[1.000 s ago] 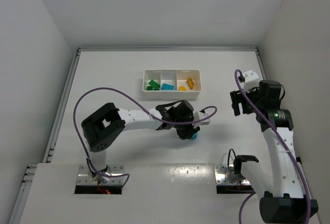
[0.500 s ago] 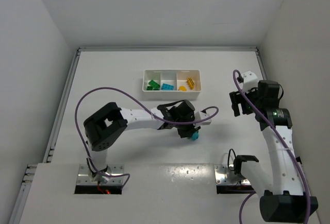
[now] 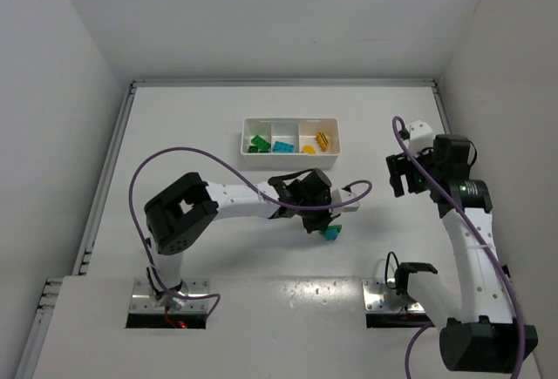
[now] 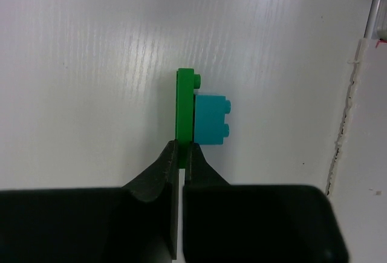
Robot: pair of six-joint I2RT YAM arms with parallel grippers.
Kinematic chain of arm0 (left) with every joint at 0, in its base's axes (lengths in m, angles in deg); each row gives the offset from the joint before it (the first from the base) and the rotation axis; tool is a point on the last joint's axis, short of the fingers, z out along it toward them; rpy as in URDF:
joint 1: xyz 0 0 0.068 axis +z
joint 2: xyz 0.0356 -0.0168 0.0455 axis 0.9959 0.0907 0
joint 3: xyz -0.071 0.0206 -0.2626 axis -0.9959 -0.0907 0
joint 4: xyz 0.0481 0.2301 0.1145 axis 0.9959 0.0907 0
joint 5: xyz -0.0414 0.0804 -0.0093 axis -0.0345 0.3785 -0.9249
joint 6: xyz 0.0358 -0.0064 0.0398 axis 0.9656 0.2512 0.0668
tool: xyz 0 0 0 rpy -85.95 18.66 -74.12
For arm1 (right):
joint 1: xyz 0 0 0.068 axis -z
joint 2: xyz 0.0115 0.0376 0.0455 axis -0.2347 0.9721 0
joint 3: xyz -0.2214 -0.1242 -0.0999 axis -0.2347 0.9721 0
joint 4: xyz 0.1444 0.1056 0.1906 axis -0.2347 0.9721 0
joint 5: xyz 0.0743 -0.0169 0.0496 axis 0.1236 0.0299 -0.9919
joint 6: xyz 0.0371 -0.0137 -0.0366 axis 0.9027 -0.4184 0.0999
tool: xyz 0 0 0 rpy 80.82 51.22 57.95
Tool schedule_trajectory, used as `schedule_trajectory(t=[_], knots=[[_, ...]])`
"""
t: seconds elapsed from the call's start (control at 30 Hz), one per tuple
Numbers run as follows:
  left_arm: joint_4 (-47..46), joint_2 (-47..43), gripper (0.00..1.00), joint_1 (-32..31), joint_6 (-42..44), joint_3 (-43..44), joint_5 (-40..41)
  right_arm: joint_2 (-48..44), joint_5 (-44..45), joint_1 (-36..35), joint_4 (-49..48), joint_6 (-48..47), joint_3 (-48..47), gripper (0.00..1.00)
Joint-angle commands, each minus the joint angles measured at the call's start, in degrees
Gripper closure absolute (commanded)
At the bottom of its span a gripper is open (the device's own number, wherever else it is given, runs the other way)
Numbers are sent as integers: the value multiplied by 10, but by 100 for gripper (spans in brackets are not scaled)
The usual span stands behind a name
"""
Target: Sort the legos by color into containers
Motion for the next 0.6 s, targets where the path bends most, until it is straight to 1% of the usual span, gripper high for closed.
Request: schedule_trajectory(t=[0.0,0.17,0.2,0.23,0.33,0.43,0.57], knots=[[6,-2,99,5,-5,-5,17,9,-29,2,-7,5,0,22],[-1,-16,100,20,-11,-12,17,9,-43,2,-7,11,0,22],[4,-16,94,20,-11,-12,-1,14,-48,2,-7,11,0,22],[10,-16,72,25,-11,-12,-7,14,-48,2,-7,11,0,22],[10,-22,52,30,-11,-12,-29,19,-48,2,-13,11,0,22],[10,-22,49,30,-4,-12,-35,19,-48,2,-18,11,0,22],[21,-15,49,30,8,-12,-35,19,-48,2,-18,11,0,22]])
